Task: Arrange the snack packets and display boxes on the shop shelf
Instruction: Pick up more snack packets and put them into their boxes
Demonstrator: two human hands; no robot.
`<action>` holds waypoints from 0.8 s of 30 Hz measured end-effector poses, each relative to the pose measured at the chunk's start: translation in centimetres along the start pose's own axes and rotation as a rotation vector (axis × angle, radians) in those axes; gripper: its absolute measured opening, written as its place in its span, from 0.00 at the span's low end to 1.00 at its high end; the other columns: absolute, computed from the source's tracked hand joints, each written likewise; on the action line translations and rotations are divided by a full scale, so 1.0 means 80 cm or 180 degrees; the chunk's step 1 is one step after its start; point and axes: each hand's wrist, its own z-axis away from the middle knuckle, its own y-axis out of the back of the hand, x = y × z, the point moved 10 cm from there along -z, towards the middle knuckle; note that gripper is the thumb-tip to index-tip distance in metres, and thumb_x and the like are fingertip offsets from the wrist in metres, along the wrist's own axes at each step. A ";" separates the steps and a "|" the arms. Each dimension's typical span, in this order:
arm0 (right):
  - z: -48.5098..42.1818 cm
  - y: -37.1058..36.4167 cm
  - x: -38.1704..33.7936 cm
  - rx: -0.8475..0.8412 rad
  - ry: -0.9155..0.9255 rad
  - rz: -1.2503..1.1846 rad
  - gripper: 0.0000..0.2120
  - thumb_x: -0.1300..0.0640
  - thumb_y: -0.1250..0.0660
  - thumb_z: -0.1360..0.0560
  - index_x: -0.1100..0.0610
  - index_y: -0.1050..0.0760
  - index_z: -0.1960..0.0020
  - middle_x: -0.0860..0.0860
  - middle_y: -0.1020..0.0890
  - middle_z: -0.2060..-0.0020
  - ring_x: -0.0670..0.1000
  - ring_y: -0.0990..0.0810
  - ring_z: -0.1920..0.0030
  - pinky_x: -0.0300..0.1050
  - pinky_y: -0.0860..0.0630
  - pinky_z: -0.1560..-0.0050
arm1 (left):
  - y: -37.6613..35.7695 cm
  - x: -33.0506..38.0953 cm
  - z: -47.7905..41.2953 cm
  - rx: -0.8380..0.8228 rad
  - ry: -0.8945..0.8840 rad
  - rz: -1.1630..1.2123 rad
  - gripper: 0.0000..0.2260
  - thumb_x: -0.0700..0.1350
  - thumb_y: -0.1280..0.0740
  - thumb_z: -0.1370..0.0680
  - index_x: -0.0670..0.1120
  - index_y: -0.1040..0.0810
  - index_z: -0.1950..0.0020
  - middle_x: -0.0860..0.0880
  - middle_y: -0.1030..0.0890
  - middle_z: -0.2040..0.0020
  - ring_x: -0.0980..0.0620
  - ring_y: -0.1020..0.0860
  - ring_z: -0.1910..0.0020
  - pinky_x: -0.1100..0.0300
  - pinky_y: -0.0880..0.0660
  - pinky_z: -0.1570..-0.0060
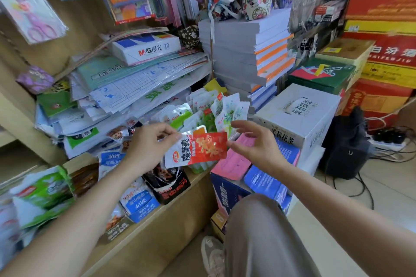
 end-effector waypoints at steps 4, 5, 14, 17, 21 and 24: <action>0.025 -0.059 -0.090 -0.0801 0.0691 0.0615 0.41 0.36 0.22 0.36 0.46 0.31 0.27 0.44 0.26 0.33 0.45 0.30 0.34 0.43 0.34 0.34 | 0.003 0.010 0.043 -0.0320 -0.0183 0.0004 0.03 0.50 0.28 0.24 0.53 0.17 0.57 0.59 0.16 0.61 0.60 0.19 0.59 0.57 0.23 0.56; 0.033 -0.075 -0.100 -0.0983 0.0780 0.0784 0.40 0.36 0.23 0.36 0.46 0.30 0.29 0.45 0.24 0.35 0.46 0.28 0.36 0.44 0.32 0.36 | 0.006 0.009 0.052 -0.0352 -0.0186 0.0042 0.04 0.51 0.28 0.23 0.54 0.18 0.57 0.58 0.17 0.61 0.58 0.19 0.59 0.53 0.22 0.56; 0.095 -0.166 -0.122 -0.1535 -0.0394 -0.0688 0.07 0.60 0.23 0.28 0.59 0.20 0.55 0.57 0.15 0.60 0.48 0.17 0.62 0.43 0.20 0.59 | 0.077 -0.056 0.158 0.0340 0.0611 0.1698 0.12 0.57 0.27 0.26 0.53 0.18 0.46 0.52 0.13 0.55 0.49 0.15 0.55 0.54 0.19 0.58; 0.132 -0.205 -0.117 -0.1506 -0.1210 -0.1880 0.11 0.61 0.25 0.27 0.68 0.20 0.49 0.67 0.16 0.54 0.59 0.17 0.57 0.57 0.19 0.53 | 0.076 -0.091 0.208 0.0555 0.0992 0.2662 0.16 0.48 0.29 0.28 0.51 0.20 0.41 0.49 0.13 0.53 0.48 0.16 0.54 0.57 0.19 0.58; 0.181 -0.266 -0.120 -0.1637 -0.1900 -0.2415 0.14 0.56 0.27 0.28 0.65 0.18 0.46 0.64 0.15 0.50 0.60 0.16 0.52 0.53 0.18 0.51 | 0.055 -0.123 0.277 0.0583 0.1255 0.3059 0.19 0.44 0.27 0.28 0.45 0.21 0.36 0.42 0.15 0.45 0.44 0.17 0.46 0.53 0.21 0.50; 0.204 -0.294 -0.120 -0.1764 -0.2076 -0.2440 0.18 0.55 0.29 0.27 0.65 0.19 0.42 0.64 0.16 0.46 0.63 0.17 0.46 0.56 0.19 0.47 | 0.047 -0.142 0.304 0.0766 0.1475 0.3013 0.14 0.39 0.30 0.23 0.46 0.20 0.37 0.44 0.14 0.45 0.45 0.16 0.46 0.51 0.19 0.51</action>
